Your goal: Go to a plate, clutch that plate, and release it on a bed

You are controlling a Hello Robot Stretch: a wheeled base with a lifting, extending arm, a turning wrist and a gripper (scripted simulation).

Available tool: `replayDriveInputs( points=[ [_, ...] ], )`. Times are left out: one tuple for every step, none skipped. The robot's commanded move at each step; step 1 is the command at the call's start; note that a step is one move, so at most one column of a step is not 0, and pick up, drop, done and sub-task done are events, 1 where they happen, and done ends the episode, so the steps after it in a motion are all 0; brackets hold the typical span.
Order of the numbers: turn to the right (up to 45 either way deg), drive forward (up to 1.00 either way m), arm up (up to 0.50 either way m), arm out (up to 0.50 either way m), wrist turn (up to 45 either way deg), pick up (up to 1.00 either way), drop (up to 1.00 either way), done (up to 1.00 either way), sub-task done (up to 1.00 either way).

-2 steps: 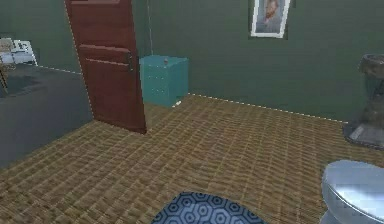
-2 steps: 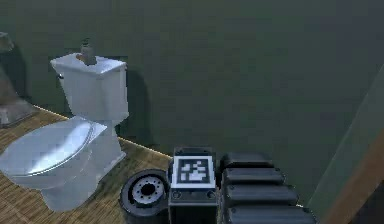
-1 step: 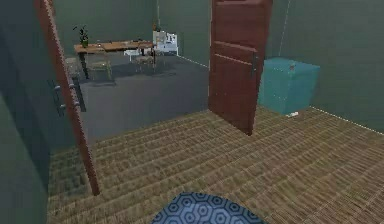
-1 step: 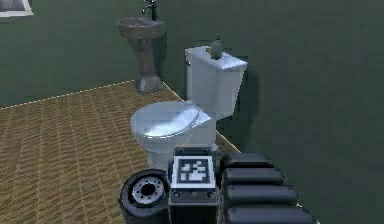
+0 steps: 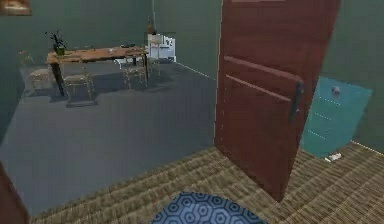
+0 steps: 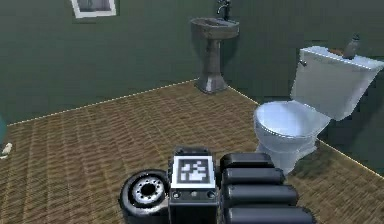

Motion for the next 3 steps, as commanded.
replayDriveInputs(
  points=[
    [-3.0,0.0,0.0,0.0,0.0,0.0,0.0,0.0,0.0],
    [0.0,1.0,0.0,0.0,0.0,0.0,0.0,0.0,0.0],
    [0.0,1.0,0.0,0.0,0.0,0.0,0.0,0.0,0.0]
  ],
)
